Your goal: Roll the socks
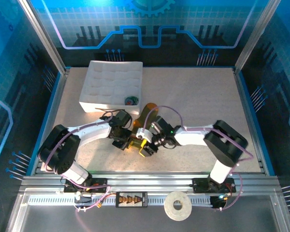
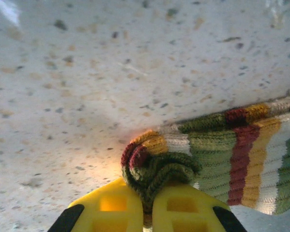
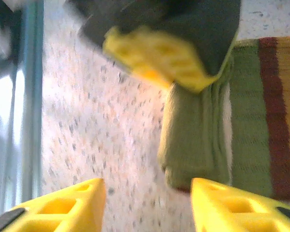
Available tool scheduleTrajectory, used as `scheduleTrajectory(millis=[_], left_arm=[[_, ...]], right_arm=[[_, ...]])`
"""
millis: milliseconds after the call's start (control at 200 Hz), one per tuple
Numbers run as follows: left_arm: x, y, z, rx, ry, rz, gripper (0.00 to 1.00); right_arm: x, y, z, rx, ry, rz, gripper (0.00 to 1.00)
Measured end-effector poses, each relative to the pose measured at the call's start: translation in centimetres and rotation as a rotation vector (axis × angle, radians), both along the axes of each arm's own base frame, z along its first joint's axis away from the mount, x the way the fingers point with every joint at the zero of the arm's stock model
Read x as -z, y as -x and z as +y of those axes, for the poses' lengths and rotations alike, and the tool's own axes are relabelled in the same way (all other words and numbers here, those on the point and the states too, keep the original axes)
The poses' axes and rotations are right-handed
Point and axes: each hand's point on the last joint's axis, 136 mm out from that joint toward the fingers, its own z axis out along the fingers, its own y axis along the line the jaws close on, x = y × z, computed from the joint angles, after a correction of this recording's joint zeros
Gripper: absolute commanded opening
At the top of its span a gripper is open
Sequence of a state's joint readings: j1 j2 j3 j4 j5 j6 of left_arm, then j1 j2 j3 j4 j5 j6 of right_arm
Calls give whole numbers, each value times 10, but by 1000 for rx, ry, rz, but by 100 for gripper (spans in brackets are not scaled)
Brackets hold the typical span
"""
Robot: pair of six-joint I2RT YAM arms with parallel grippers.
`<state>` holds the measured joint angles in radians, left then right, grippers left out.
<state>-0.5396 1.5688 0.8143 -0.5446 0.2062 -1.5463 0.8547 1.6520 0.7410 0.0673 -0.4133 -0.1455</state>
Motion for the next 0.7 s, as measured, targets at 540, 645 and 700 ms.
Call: scheduleTrajectory(millis=[540, 645, 700], left_arm=[[-1, 3, 4, 6, -21, 115, 0], [-1, 3, 5, 9, -18, 121, 0], [-1, 3, 5, 15, -15, 122, 0]], right_arm=[[8, -9, 22, -87, 183, -642, 39], [14, -18, 28, -71, 214, -656, 31], [16, -21, 29, -63, 225, -663, 25]])
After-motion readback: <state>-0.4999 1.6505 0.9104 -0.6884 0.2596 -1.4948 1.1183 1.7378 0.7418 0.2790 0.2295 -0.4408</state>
